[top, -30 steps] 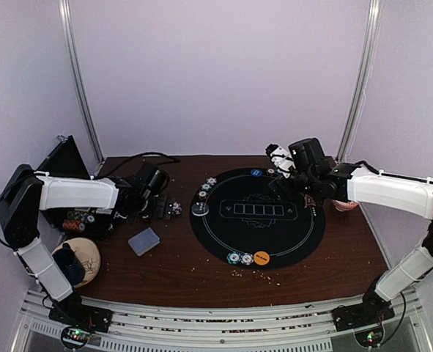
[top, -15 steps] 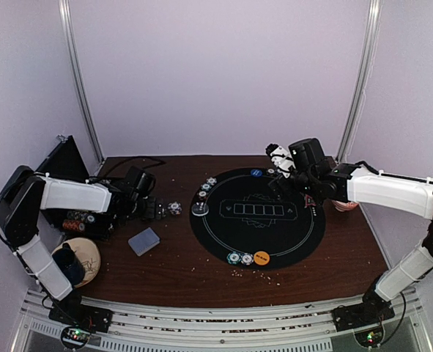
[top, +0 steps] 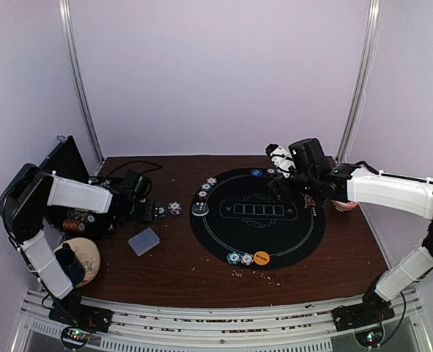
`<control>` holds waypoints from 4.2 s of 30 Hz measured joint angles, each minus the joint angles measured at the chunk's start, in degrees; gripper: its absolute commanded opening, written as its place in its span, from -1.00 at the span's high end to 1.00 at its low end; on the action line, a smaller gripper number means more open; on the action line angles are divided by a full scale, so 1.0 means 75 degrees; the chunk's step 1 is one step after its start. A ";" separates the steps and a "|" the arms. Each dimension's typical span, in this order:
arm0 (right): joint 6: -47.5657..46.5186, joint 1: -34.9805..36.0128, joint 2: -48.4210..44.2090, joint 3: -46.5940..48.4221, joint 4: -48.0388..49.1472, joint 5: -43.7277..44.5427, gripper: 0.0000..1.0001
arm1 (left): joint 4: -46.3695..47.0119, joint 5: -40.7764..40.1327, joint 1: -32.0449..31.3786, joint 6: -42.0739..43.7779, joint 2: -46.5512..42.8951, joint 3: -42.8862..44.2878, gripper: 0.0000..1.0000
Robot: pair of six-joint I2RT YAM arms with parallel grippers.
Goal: Distribute texas hold em gaming equipment
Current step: Pick up the pile of poker chips from the pile of poker chips, then place the poker chips pile at the big blind area.
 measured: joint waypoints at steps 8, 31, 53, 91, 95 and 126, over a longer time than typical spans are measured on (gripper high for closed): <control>0.0003 0.0000 0.0000 0.0000 0.0000 0.0000 -1.00 | 0.0003 0.0064 0.0108 0.0000 0.0134 0.0000 -0.65; -0.0003 0.0000 0.0000 -0.0003 0.0000 0.0003 -1.00 | 0.0012 0.0108 0.0122 -0.0003 0.0507 0.0003 -0.26; -0.0009 0.0000 0.0000 -0.0003 0.0000 0.0000 -1.00 | 0.0050 0.0108 0.0122 0.0000 0.0507 0.0003 0.19; -0.0029 0.0000 0.0017 -0.0003 0.0000 0.0015 -1.00 | 0.0184 -0.0189 -0.0918 0.0204 -0.0615 -0.0309 0.26; -0.0029 -0.0006 0.0017 -0.0003 0.0000 0.0064 -1.00 | 0.0169 -0.0198 -0.1492 0.0347 -0.0612 -0.0236 0.27; -0.0029 -0.0216 0.0017 -0.0003 0.0003 0.0117 -1.00 | 0.0356 0.1314 -0.4689 0.2291 0.0746 0.1116 0.25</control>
